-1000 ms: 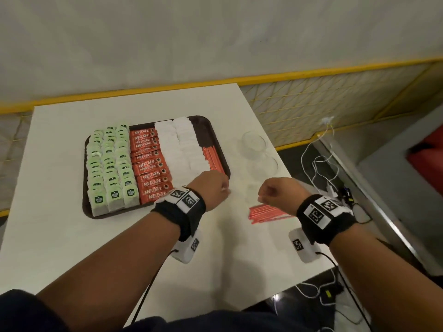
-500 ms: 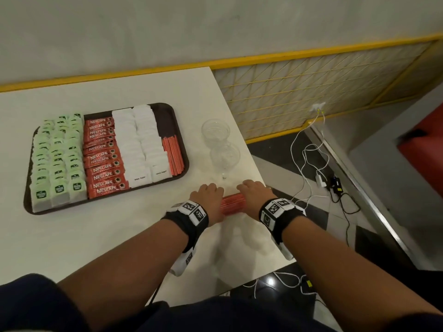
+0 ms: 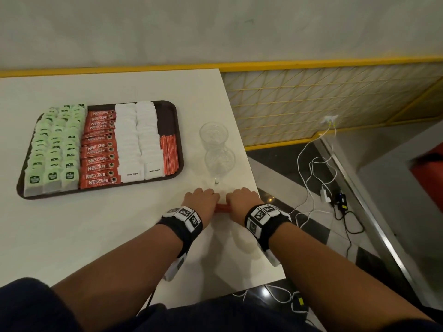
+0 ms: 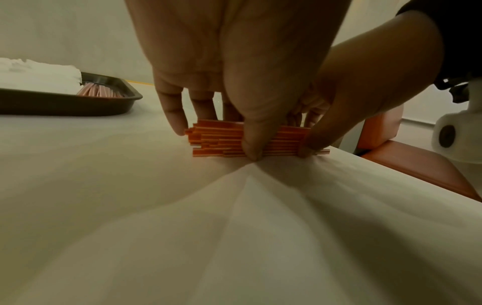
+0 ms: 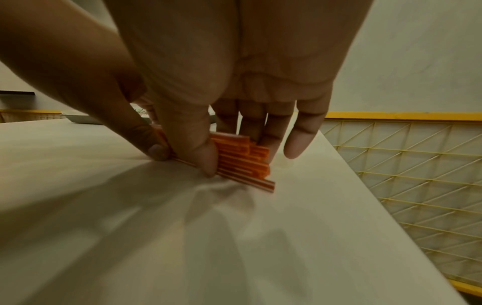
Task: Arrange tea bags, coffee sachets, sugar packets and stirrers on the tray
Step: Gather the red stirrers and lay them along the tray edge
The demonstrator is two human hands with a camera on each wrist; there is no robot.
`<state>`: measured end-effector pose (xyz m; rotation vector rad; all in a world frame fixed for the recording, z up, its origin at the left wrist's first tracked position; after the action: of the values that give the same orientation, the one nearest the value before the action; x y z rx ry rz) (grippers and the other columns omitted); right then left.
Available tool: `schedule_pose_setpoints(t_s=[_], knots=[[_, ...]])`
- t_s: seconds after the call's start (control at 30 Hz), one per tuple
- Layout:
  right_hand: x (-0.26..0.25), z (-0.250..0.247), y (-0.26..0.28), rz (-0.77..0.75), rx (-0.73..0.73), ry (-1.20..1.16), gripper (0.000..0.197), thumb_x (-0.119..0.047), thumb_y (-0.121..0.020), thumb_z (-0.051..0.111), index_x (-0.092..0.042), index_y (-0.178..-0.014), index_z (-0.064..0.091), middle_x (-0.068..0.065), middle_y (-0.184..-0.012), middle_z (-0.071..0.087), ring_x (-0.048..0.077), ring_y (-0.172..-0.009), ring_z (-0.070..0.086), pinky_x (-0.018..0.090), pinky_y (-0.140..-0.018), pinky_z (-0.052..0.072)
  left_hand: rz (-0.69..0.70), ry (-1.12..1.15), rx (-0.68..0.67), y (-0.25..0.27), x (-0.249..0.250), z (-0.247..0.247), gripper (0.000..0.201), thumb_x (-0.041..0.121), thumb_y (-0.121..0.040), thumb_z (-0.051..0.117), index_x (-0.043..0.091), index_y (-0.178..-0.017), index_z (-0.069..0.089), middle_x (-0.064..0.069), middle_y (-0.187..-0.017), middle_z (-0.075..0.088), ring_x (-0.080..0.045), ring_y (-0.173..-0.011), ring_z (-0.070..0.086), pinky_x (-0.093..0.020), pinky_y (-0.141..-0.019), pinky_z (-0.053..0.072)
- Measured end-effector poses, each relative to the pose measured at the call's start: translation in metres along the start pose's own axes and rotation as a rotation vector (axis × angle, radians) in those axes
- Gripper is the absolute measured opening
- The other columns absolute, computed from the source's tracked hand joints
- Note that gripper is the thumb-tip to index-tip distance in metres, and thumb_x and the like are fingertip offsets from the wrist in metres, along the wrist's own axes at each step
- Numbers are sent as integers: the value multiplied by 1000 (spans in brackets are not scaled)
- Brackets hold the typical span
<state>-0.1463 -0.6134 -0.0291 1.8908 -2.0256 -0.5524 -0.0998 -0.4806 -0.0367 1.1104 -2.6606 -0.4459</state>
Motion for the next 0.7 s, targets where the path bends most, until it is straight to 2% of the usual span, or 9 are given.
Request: schedule_pose_setpoints(t_s=[0.1,0.23,0.37,0.47,0.6,0.7], knots=[[-1,0,-1,12,-27,19,31,-28,-86,61,-16,-114,57,8,-115,59,28,-108,54,39,-88,45,-19,-8,-3,3,2,1,17,22,-98,45,19,-114,50,-3,-116,55,-28,-107,52,-38,-77,36],[-1,3,-2,14,-43,-31,40,-30,-85,66,-13,-119,54,9,-120,54,29,-113,51,39,-90,45,-19,-17,-44,5,6,0,23,15,-97,43,15,-119,50,-6,-123,51,-29,-115,47,-41,-86,40],[-3,6,-1,8,-35,-108,38,-25,-83,65,-12,-117,52,11,-119,57,31,-109,56,39,-90,49,7,-5,-42,7,7,0,27,11,-96,45,11,-123,48,-9,-126,48,-30,-114,47,-40,-84,44],[-3,7,1,26,-11,-139,36,-24,-83,63,-14,-116,50,9,-116,59,31,-106,58,39,-86,49,17,-4,-40,9,8,0,27,13,-98,42,11,-125,46,-9,-125,50,-31,-112,49,-40,-84,44],[-5,10,2,13,-6,-79,32,-24,-88,57,-12,-117,53,10,-118,57,31,-109,56,39,-86,45,41,-70,-38,10,12,0,29,12,-99,38,9,-126,46,-10,-127,49,-31,-116,47,-39,-85,42],[-8,17,5,16,30,-101,27,-20,-92,48,-11,-117,53,10,-120,53,30,-111,51,41,-86,43,52,-110,-32,12,12,4,30,10,-96,39,9,-125,46,-9,-127,48,-29,-117,45,-38,-80,40]])
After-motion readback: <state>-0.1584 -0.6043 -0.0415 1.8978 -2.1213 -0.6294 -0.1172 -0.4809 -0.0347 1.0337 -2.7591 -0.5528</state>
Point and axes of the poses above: each hand's wrist, its own y-axis away from the middle knuckle, its own z-axis out of the palm, x = y × z, the point moved 1 cm from there along -y, towards the middle knuckle
